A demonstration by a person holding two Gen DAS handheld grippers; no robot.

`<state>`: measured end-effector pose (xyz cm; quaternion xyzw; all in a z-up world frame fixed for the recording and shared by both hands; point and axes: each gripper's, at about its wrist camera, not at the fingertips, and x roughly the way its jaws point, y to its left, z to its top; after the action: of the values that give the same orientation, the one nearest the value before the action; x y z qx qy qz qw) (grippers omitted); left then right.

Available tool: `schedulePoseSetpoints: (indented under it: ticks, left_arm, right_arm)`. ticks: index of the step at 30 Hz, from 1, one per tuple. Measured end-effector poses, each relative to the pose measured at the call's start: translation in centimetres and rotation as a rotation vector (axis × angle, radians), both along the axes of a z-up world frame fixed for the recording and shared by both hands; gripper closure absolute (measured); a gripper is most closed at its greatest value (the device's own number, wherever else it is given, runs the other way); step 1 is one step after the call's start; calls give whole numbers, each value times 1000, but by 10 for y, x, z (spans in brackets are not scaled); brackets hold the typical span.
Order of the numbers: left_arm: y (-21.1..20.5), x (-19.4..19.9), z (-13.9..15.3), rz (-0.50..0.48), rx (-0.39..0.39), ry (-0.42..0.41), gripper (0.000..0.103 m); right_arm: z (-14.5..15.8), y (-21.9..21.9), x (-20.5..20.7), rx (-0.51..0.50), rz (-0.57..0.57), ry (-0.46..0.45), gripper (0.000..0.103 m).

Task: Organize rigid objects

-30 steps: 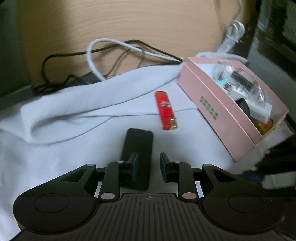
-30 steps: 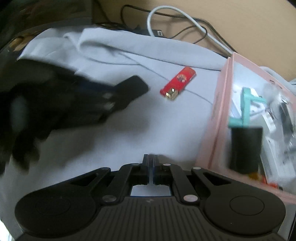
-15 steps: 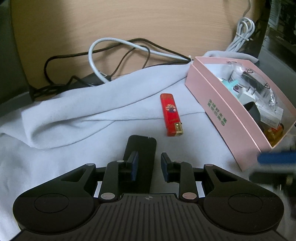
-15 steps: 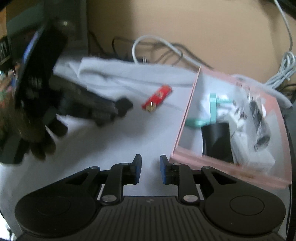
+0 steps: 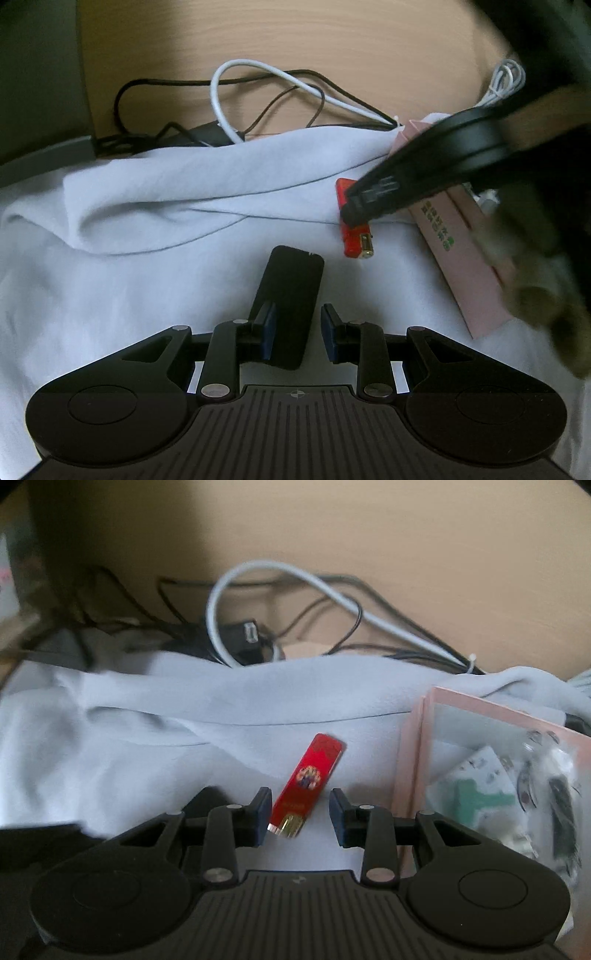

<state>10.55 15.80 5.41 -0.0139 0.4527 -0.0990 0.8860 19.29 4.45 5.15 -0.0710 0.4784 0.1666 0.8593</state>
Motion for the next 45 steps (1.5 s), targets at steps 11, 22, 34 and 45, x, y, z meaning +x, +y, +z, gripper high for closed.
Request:
schedulePoseSetpoints:
  ticks: [11,22,34,45]
  left_arm:
    - [11,-2,-3,-14,-41,-23,74]
    - [-21,11,-4,-120,72,-40,70]
    - [-15,6,-7,-63,152,-83,61]
    - [-6,20,-14,-65,106,-41,47]
  right_arm:
    - [-10,15,-3,-48,74,23,81]
    - [22,-51,-136,58,255,-55,81]
    - [-28,-136,-220,-147,129,-169,81]
    - [-47,-170,-216,17,-28,-194,62]
